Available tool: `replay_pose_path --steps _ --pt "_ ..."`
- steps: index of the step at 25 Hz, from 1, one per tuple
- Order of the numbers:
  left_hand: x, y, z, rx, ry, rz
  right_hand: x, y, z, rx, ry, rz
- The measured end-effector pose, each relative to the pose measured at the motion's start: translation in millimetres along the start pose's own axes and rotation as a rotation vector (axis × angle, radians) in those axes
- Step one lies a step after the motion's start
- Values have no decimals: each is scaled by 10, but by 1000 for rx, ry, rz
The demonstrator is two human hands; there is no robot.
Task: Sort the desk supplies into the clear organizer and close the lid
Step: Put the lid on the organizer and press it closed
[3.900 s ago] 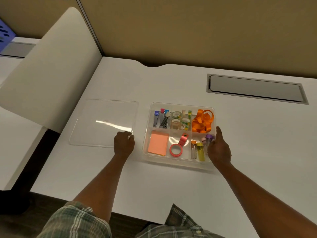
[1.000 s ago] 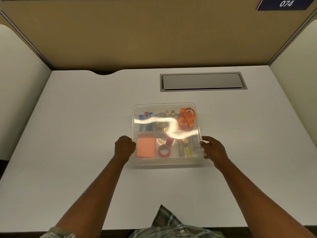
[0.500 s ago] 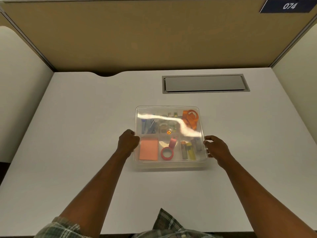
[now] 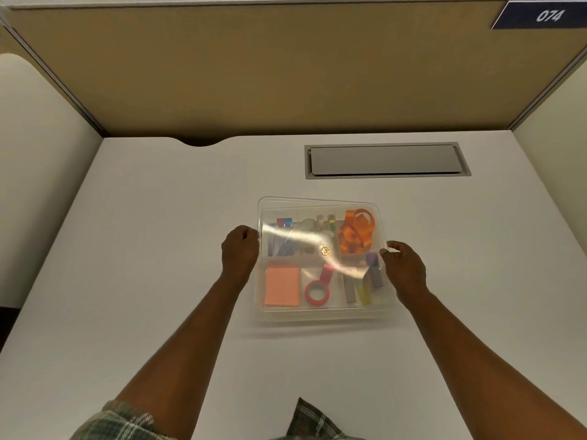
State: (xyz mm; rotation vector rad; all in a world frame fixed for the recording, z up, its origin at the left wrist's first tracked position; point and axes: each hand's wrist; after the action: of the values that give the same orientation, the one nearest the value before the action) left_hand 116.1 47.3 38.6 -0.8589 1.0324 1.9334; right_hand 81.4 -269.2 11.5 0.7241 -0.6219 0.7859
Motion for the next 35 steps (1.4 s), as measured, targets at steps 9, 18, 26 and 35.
replay_pose_path --steps 9,18,26,35 --pt "-242 -14 -109 361 344 -58 -77 -124 252 8 -473 -151" --pt "-52 -222 -686 220 -575 -419 -312 -132 457 -5 -511 -219" --pt "18 -333 -596 52 -687 -476 -307 -123 424 29 -523 -206" --pt "18 -365 -494 133 -728 -547 -201 -111 313 46 -515 -178"
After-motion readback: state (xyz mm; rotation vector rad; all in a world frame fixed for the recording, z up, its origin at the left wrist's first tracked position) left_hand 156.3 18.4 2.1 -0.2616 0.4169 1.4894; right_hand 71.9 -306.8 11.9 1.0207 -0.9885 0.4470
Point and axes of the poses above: each hand's wrist, its own y-axis away from the middle knuckle, its own z-axis out of the back of the hand, x = y × z, and after that the axes turned 2 degrees about z, right-handed
